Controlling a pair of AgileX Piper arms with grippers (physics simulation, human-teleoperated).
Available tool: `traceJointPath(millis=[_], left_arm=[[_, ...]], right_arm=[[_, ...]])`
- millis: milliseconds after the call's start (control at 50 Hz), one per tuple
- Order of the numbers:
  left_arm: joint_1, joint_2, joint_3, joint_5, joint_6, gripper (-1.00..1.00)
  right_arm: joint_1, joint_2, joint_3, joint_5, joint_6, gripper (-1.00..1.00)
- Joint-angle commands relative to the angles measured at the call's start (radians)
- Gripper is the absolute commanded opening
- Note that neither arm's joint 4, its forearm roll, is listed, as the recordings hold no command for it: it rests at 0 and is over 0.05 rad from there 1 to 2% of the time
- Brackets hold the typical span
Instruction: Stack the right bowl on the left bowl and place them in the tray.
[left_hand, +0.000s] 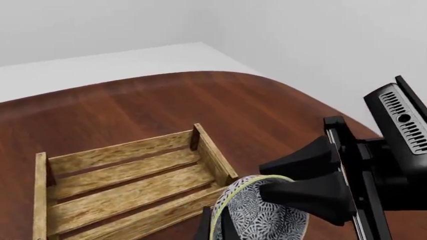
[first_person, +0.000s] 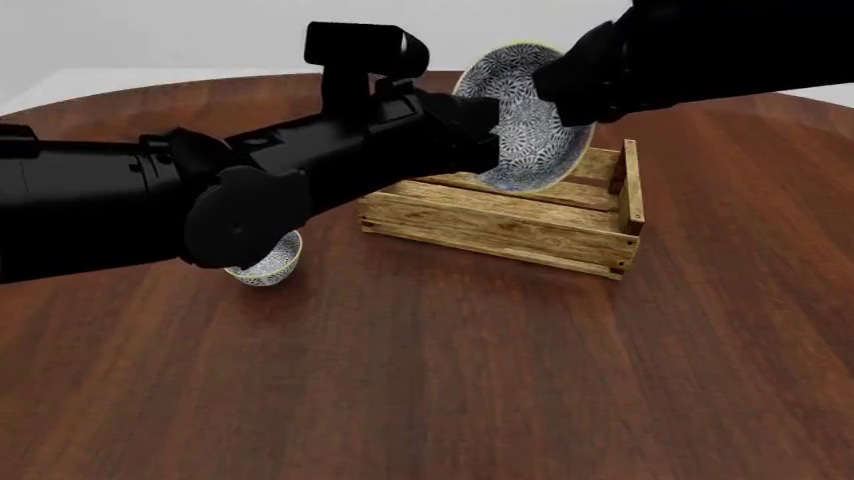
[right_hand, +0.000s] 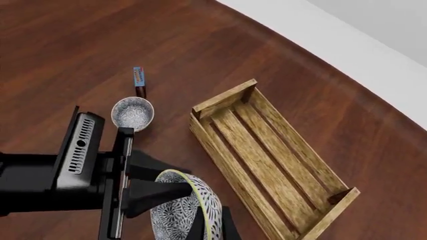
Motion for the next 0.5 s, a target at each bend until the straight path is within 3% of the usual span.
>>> traceJointPath(millis=[20,320,340,500], left_arm=[[0.005,0.0,0.026,0.007,0.047,-1.0],[0.003,-0.019,0.03,0.013,0.056,-1.0],[0.003,-0.021,0.03,0.014,0.056,-1.0],[0.014,-0.023,0.031,0.014,0.063,-1.0]], right_arm=[[0.008,-0.086,0.018,-0.012,0.031,-1.0],[0.001,-0.092,0.011,-0.009,0.042,-1.0],[0.0,-0.093,0.011,-0.009,0.042,1.0],[-0.001,-0.096,0.006,-0.003,0.049,1.0]])
